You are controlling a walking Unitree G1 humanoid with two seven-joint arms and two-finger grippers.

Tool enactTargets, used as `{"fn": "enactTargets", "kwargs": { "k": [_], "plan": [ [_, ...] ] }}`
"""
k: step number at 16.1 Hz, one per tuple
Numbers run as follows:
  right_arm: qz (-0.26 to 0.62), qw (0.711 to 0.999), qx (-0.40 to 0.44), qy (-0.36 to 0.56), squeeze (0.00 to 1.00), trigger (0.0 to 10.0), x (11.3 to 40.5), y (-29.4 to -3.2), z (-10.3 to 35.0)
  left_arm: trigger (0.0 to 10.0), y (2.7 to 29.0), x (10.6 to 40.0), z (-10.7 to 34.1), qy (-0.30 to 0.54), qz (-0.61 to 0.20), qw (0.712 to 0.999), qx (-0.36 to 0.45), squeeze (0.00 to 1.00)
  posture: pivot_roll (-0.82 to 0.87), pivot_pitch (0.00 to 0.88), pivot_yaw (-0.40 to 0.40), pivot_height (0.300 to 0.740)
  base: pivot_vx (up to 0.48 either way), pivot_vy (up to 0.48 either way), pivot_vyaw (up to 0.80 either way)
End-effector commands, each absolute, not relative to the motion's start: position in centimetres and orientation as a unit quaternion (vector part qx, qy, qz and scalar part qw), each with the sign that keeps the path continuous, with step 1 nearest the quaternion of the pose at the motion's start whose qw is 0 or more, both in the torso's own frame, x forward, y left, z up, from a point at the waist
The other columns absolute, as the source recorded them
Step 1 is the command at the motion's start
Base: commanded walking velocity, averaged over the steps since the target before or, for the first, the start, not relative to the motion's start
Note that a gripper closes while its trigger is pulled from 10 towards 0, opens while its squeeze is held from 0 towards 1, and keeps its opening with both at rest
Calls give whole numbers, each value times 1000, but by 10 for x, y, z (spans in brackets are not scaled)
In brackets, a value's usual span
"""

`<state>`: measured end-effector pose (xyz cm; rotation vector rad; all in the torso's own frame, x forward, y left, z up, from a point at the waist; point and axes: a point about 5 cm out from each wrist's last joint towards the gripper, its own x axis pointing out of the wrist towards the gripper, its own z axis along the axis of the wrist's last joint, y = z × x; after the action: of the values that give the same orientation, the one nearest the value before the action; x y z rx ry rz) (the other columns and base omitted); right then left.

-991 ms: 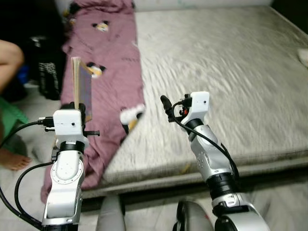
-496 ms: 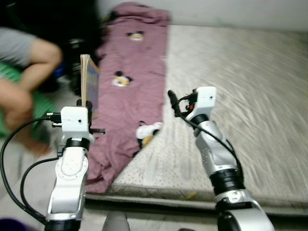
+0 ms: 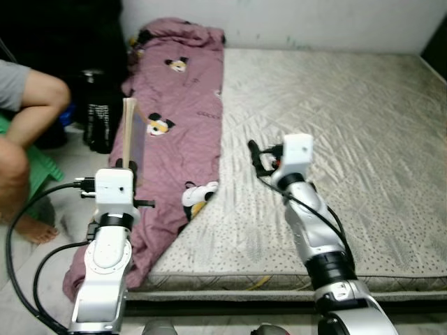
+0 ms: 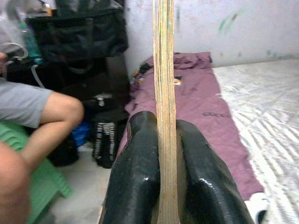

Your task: Clean up the room

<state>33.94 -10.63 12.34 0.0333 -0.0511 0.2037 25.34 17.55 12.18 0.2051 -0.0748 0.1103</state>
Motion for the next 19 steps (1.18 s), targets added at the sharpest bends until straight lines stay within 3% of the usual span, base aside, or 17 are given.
{"fn": "enactTargets", "kwargs": {
  "k": [1, 5, 9, 19],
  "plan": [
    [88, 995, 20, -30, 0, 10000, 341, -111, 125, 10000, 174, 257, 137, -75, 56, 990, 105, 0, 5, 0, -6, 740, 0, 0, 0],
    [82, 996, 11, -15, 0, 10000, 340, -115, 121, 10000, 174, 261, 137, -74, 62, 990, 101, 0, -2, 0, -7, 740, 0, 0, 0],
    [82, 996, 23, -14, 0, 10000, 341, -117, 121, 10000, 167, 259, 134, -71, 56, 991, 96, 0, -6, 0, -11, 740, 0, 0, -631],
    [87, 996, 18, -16, 0, 10000, 341, -117, 123, 10000, 177, 249, 121, -80, 80, 987, 118, 0, -4, 9, -19, 740, 0, 0, 0]
  ]
}}
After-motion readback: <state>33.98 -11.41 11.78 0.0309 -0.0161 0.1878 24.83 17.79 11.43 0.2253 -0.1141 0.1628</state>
